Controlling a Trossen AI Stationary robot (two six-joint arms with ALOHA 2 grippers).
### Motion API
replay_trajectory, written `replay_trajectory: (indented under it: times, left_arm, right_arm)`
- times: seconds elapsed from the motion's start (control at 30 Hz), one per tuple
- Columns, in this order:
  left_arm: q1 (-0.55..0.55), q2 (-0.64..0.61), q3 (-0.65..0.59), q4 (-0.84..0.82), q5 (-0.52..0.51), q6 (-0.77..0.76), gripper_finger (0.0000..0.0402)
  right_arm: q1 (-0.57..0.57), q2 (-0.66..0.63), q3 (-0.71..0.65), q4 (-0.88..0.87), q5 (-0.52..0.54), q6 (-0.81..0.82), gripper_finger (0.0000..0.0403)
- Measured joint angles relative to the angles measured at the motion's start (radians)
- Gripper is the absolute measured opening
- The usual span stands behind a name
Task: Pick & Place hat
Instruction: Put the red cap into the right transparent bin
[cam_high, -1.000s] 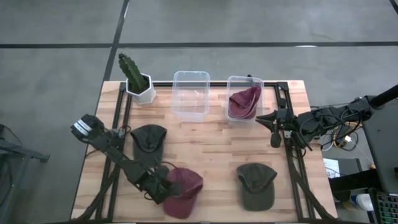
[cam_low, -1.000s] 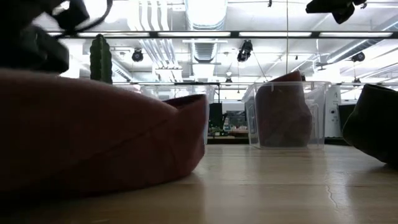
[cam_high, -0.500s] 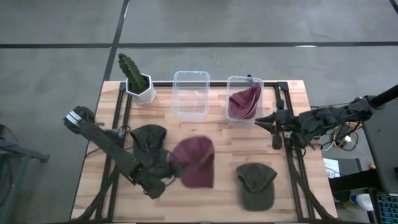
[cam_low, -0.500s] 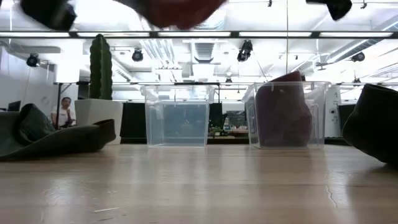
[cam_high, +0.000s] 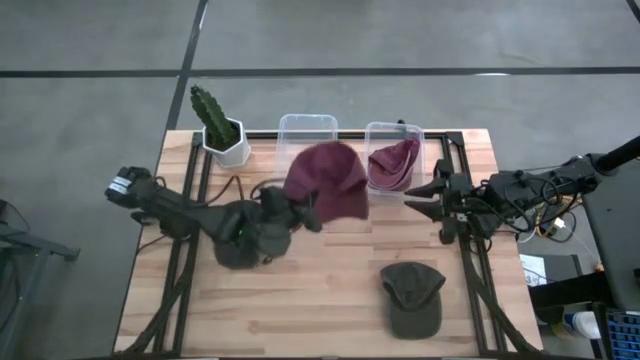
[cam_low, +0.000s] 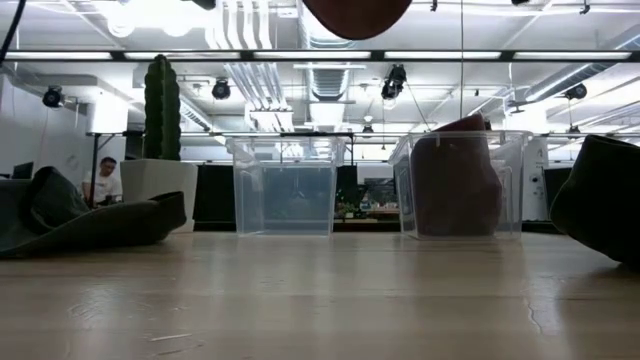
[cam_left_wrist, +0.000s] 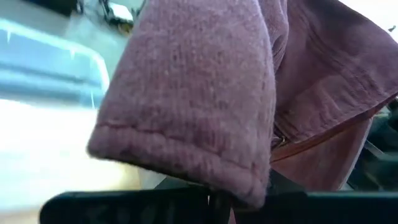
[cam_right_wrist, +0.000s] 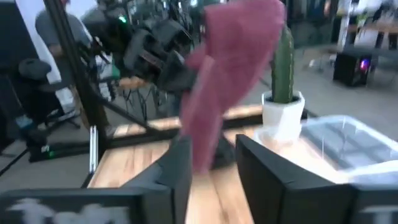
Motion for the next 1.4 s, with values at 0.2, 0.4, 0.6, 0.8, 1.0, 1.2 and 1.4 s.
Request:
replay_trajectory:
  times: [0.2, 0.4, 0.6, 0.8, 1.0, 1.2, 1.4]
  left_arm:
    - [0.072, 0.000, 0.001, 0.159, 0.003, 0.209, 0.0030]
    - [0.104, 0.004, -0.001, 0.247, 0.006, 0.307, 0.0030]
    - [0.133, 0.035, -0.001, 0.362, 0.001, 0.412, 0.0030]
    - [0.147, 0.062, -0.001, 0.405, 0.003, 0.443, 0.0030]
    - [0.148, 0.066, -0.001, 0.410, 0.007, 0.446, 0.0030]
    - [0.147, 0.066, -0.001, 0.410, 0.010, 0.461, 0.0030]
    - [0.150, 0.067, -0.001, 0.409, 0.010, 0.465, 0.0030]
  right_arm:
    - [0.000, 0.059, 0.000, 0.222, 0.108, -0.142, 0.0195]
    - [-0.026, 0.150, 0.000, 0.431, 0.181, -0.249, 0.0250]
    - [-0.080, 0.251, 0.000, 0.588, 0.184, -0.273, 0.0269]
    - [-0.136, 0.315, 0.000, 0.712, 0.183, -0.286, 0.0270]
    - [-0.184, 0.333, 0.000, 0.714, 0.149, -0.214, 0.0270]
    - [-0.214, 0.342, 0.000, 0.722, 0.119, -0.185, 0.0272]
    - [-0.235, 0.388, 0.043, 0.729, 0.057, -0.142, 0.0272]
